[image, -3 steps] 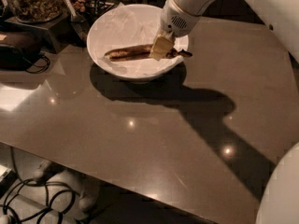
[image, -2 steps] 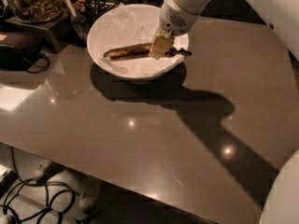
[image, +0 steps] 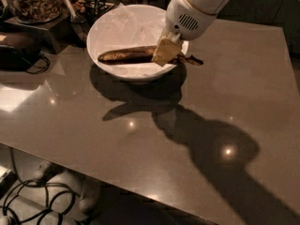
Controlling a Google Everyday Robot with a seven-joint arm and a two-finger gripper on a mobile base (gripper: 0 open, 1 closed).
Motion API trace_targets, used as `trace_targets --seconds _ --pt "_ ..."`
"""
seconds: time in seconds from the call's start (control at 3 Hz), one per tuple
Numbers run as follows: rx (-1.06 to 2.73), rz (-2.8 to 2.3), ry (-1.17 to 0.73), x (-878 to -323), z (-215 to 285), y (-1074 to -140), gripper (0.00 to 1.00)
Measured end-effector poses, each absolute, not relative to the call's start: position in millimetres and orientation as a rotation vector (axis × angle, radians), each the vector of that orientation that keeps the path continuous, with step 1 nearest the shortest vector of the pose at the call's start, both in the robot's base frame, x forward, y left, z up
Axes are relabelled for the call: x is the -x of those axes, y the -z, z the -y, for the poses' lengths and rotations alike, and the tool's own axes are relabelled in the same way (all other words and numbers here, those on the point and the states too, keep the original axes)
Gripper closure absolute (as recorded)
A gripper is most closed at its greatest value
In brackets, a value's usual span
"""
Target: Pick banana from white bowl
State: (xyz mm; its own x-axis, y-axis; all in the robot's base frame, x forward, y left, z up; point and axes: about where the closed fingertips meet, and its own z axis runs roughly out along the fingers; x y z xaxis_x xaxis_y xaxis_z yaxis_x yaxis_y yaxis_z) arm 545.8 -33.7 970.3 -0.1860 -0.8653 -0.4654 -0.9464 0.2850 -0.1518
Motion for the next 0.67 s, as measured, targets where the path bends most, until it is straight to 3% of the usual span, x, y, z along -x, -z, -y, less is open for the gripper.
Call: trace_targets --seconds 0.33,0.67 --pt "1.553 -2.148 -0.231 -502.0 41.0 -977.8 1.00" --pt "1.553 -2.148 -0.231 -502.0 41.0 -977.8 1.00"
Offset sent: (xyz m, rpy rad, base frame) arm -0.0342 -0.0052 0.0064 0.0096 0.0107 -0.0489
